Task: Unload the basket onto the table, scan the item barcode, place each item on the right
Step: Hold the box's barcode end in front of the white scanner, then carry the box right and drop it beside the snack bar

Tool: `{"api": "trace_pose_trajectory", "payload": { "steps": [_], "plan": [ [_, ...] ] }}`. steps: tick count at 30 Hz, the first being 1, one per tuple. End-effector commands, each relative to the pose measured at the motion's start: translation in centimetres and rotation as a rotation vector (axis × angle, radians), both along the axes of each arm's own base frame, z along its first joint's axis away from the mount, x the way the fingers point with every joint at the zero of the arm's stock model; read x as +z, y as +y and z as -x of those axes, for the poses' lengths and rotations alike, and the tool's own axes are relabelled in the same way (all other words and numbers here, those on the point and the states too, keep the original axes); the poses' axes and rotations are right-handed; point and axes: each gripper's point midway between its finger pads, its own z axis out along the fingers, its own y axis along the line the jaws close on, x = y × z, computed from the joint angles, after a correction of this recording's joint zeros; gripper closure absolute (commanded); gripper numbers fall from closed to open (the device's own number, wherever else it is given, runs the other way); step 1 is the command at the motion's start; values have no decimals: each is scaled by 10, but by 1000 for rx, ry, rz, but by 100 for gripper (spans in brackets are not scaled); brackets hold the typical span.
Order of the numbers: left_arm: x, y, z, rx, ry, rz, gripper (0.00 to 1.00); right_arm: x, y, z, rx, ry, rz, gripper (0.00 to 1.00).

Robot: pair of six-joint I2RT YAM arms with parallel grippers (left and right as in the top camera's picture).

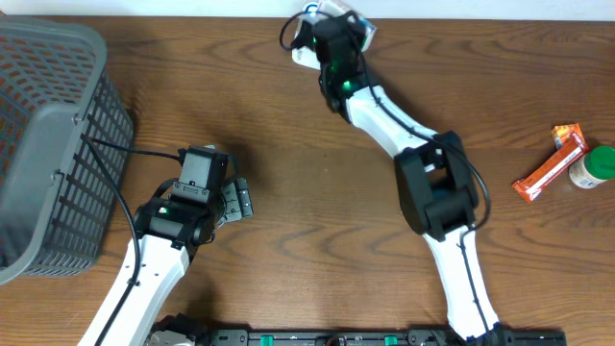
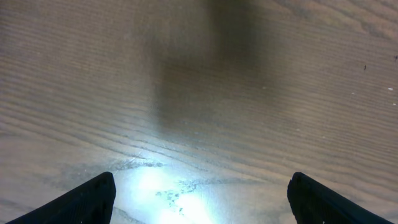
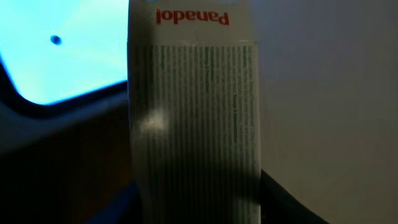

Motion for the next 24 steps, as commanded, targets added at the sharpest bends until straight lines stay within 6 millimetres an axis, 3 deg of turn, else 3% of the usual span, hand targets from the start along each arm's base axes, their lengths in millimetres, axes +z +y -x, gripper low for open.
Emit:
{"api": "trace_pose_trajectory", "payload": {
  "steps": [1,3,5,8,11,18,24],
  "plan": [
    [4,4,-3,7,-14,-13,10,80,-31,20,-219,-165,-188,62],
    [4,4,-3,7,-14,-13,10,89,-55,33,-341,-182,-257,62],
    [4,4,-3,7,-14,-13,10,82,-76,50,-425,-127,-328,59],
    [4,4,-3,7,-14,-13,10,64,-102,75,-522,-8,-409,56],
    [4,4,-3,7,-14,-13,10,43,-134,101,-661,85,-492,65],
    [4,4,-3,7,-14,-13,10,-18,-206,148,-907,362,-614,69],
    [4,4,-3,7,-14,-13,10,-48,-292,175,-1114,387,-626,69]
  ]
}}
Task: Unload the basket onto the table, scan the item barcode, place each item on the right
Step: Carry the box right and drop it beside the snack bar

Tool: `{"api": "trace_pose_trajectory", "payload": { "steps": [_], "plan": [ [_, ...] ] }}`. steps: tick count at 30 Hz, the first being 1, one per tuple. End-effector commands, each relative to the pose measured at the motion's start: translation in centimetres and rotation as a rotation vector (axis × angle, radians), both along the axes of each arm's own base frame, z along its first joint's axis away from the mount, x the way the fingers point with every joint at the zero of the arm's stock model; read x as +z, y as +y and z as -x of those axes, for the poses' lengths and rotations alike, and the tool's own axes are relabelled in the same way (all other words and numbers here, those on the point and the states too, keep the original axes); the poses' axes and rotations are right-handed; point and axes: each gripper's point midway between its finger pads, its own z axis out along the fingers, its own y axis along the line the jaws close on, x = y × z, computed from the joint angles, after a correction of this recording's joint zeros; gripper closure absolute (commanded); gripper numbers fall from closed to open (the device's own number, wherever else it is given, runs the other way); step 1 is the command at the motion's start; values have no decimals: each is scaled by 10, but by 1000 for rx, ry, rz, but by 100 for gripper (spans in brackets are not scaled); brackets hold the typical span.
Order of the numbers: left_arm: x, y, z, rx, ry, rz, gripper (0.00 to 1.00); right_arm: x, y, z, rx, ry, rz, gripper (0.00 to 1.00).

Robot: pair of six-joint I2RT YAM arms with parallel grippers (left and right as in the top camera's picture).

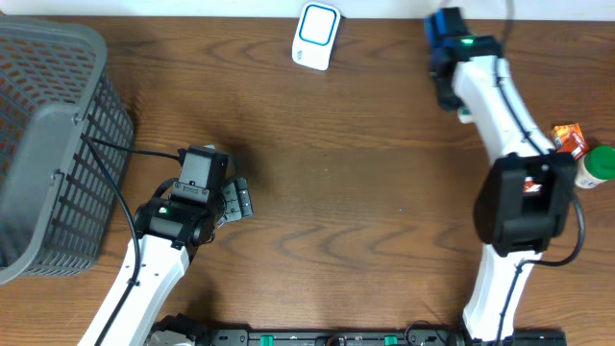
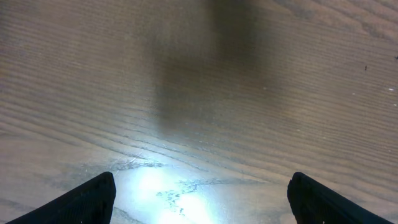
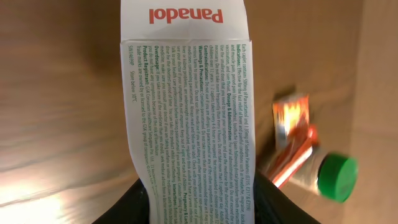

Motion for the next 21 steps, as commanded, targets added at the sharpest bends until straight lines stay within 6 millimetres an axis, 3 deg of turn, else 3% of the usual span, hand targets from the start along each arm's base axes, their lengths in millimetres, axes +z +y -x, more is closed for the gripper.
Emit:
{"api": "trace_pose_trajectory", "payload": {
  "steps": [1,6,11,12,13,14,18,21],
  "plan": [
    [4,3,-2,7,-13,-11,10,-16,-42,19,-141,8,-40,68],
    [4,3,-2,6,-13,-11,10,-43,-106,37,-286,-18,-67,63],
    [4,3,-2,6,-13,-11,10,-74,-137,54,-379,-49,-215,63],
    [4,3,-2,6,-13,-11,10,-79,-141,58,-393,-54,-252,46],
    [4,3,-2,6,-13,-11,10,-82,-142,60,-401,-55,-277,11],
    [4,3,-2,7,-13,-11,10,-84,-145,62,-401,-55,-298,1],
    [7,12,-4,-42,-27,-89,10,-71,-157,54,-372,-85,-300,1],
    [6,12,-3,-59,-20,-98,10,-39,-156,34,-341,-172,-322,1]
  ]
}}
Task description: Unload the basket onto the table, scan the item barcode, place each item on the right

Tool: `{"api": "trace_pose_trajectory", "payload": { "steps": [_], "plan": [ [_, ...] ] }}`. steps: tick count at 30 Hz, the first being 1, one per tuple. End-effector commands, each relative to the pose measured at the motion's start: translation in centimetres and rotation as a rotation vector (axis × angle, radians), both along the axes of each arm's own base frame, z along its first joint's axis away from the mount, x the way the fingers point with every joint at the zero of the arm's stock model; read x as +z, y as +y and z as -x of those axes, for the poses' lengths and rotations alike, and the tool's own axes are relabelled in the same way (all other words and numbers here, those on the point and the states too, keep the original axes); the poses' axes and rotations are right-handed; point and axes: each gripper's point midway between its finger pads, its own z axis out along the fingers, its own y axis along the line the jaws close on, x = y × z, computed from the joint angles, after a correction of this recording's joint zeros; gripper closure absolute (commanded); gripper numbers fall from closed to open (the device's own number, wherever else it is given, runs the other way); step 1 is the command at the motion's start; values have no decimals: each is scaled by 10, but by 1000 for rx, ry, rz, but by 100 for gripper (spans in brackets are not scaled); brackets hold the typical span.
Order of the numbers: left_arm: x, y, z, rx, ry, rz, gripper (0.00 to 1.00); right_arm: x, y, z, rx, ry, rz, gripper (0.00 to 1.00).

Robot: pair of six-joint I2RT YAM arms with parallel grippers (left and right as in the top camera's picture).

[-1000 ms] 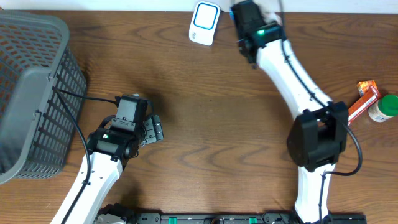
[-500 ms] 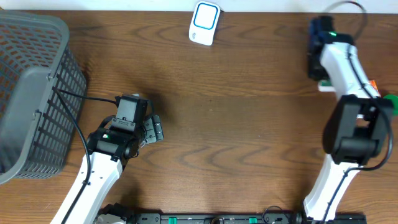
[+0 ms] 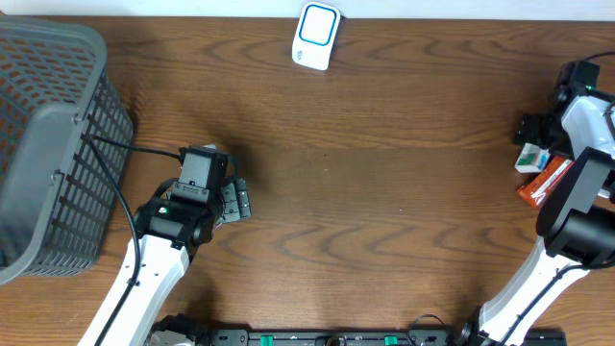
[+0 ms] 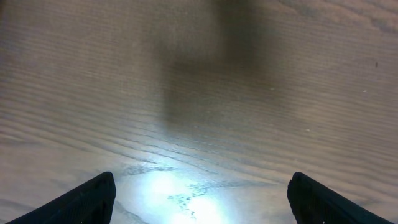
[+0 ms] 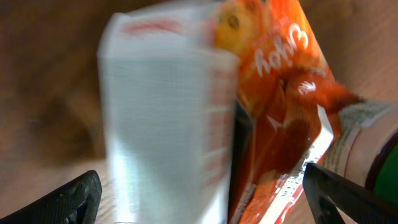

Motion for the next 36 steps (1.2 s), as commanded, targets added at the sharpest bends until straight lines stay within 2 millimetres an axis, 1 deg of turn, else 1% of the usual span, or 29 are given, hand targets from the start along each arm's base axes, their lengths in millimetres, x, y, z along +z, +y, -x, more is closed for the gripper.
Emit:
{"api": "trace_pose_trajectory", "payload": {
  "steps": [1,3,4,5,7,9,11,12,13,14,15,16,17,18,20,21,23,24,26,28,30,32,34,35,36],
  "plan": [
    [5,7,-2,-24,-13,-50,10,58,9,-39,61,-179,-20,1],
    [5,7,-2,-24,-12,-51,10,97,16,-58,91,-295,-34,1],
    [5,7,-2,-24,-13,-51,10,121,21,-67,107,-363,-44,1],
    [5,7,-2,-24,-13,-50,10,149,28,-77,133,-442,-57,1],
    [5,7,-2,-24,-12,-51,10,201,42,-88,186,-574,-75,1],
    [7,7,-6,-23,-29,-50,10,255,54,-89,210,-699,-70,1],
    [18,5,-26,-9,-124,-43,10,299,64,-85,235,-794,-43,2],
    [24,3,-34,-14,-166,-35,10,318,69,-81,247,-835,-27,6],
    [34,-1,-46,-29,-227,-29,10,338,74,-75,260,-879,-12,1],
    [46,-4,-60,-45,-303,-24,10,355,79,-68,271,-913,0,1],
    [63,-8,-76,-64,-399,-21,10,370,84,-61,281,-942,9,1],
    [90,-13,-96,-81,-532,-15,10,384,88,-53,290,-970,18,1],
    [120,-17,-113,-94,-674,-9,10,401,95,-42,306,-1005,22,1],
    [145,-20,-122,-104,-780,-7,10,415,101,-34,325,-1038,24,1],
    [207,-24,-135,-135,-1039,-41,10,449,114,-19,373,-1130,31,1],
    [235,-24,-135,-160,-1151,-93,10,469,121,-12,404,-1191,41,1],
    [261,-18,-133,-187,-1249,-232,10,498,133,1,454,-1279,57,1],
    [268,-10,-131,-170,-1258,-321,10,508,138,7,468,-1307,66,1],
    [270,18,-127,-82,-1208,-510,10,522,149,19,489,-1341,75,1],
    [267,46,-120,8,-1109,-704,10,527,162,24,513,-1354,62,1],
    [266,62,-113,38,-1029,-844,10,524,177,26,543,-1343,31,1],
    [275,66,-108,27,-1046,-860,10,519,188,25,560,-1323,9,1],
    [282,72,-97,38,-1050,-856,10,510,194,23,549,-1295,6,1],
    [284,73,-90,25,-1054,-838,10,505,195,23,539,-1282,11,1],
    [285,71,-82,-23,-1049,-826,10,500,198,24,529,-1271,17,1]
  ]
}}
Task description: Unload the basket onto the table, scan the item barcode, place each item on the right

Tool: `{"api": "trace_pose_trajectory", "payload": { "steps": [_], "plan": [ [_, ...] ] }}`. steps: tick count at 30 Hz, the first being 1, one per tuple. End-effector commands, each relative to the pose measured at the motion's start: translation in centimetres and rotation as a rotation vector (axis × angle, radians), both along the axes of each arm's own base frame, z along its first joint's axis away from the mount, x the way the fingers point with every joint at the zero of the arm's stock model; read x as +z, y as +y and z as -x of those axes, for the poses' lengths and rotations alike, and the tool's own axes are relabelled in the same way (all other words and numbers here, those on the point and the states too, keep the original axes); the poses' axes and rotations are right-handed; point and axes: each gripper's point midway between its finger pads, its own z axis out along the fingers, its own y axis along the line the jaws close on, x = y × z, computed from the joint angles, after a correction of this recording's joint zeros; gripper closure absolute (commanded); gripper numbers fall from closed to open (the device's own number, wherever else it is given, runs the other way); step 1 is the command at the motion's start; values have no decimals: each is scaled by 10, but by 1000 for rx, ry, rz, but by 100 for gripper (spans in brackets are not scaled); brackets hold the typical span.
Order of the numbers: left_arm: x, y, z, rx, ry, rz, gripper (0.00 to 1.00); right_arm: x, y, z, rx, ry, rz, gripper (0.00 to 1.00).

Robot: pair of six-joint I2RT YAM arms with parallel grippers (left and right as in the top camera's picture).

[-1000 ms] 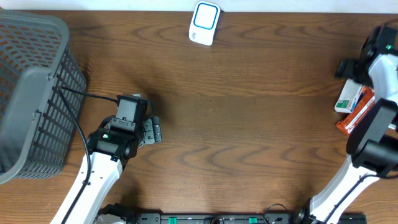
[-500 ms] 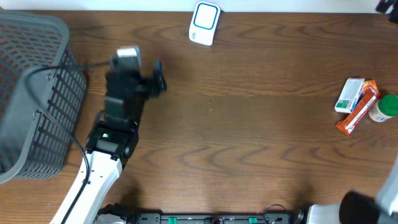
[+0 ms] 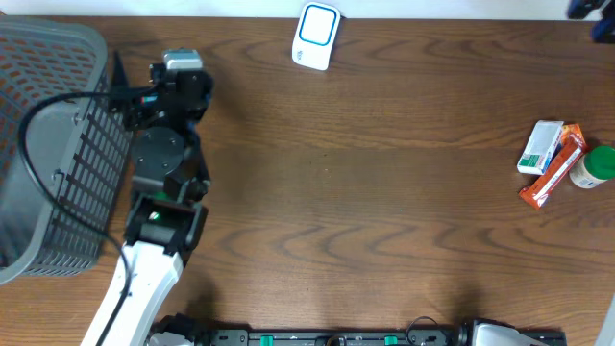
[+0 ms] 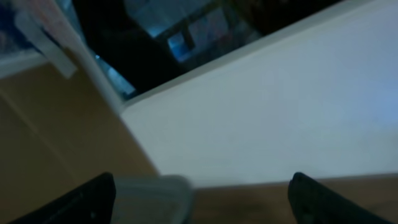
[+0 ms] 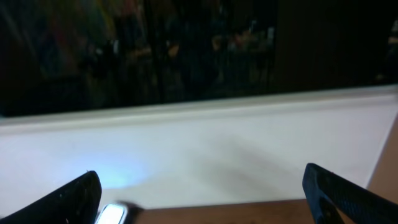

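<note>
The white Panadol box [image 3: 541,146] lies flat at the table's right edge, touching an orange snack pack [image 3: 551,178]. The white-and-blue scanner [image 3: 317,24] stands at the back edge; its corner also shows low in the right wrist view [image 5: 112,214]. My right gripper [image 5: 202,196] is open and empty, facing the white wall; overhead, only a tip of that arm [image 3: 598,21] shows at the top right corner. My left gripper [image 4: 199,196] is open and empty, facing the wall over the basket's rim [image 4: 149,193]. The left arm [image 3: 163,144] stands beside the basket.
A grey mesh basket [image 3: 48,58] fills the left side of the table. A bottle with a green lid [image 3: 596,165] stands right of the snack pack. The white wall [image 5: 205,155] runs along the table's back edge.
My right gripper, then open around the Panadol box by the snack pack, has drawn away to the back right corner; the box lies on the table. My left arm has moved up beside the basket.
My right gripper held the Panadol box at the scanner at the back. Then it held the box over the right side of the table, then stood open with it beside the snack pack. Now it is away. My left gripper stayed open over the table, then moved.
</note>
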Motion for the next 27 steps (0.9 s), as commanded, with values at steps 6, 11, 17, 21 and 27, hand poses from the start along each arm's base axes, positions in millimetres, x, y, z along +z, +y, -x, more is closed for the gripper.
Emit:
{"api": "trace_pose_trajectory", "payload": {
  "steps": [6,11,17,21,27],
  "plan": [
    [43,31,94,-91,-43,-20,10,-49,14,31,-63,47,10,1],
    [84,57,158,-33,-278,126,10,-52,17,98,-59,-94,8,1],
    [104,61,183,-19,-389,139,10,-30,18,185,-64,-298,-2,1],
    [106,61,184,-23,-405,149,10,-15,15,227,-86,-397,-6,1],
    [121,56,220,-78,-551,266,10,-11,24,275,-38,-492,1,1]
  ]
}}
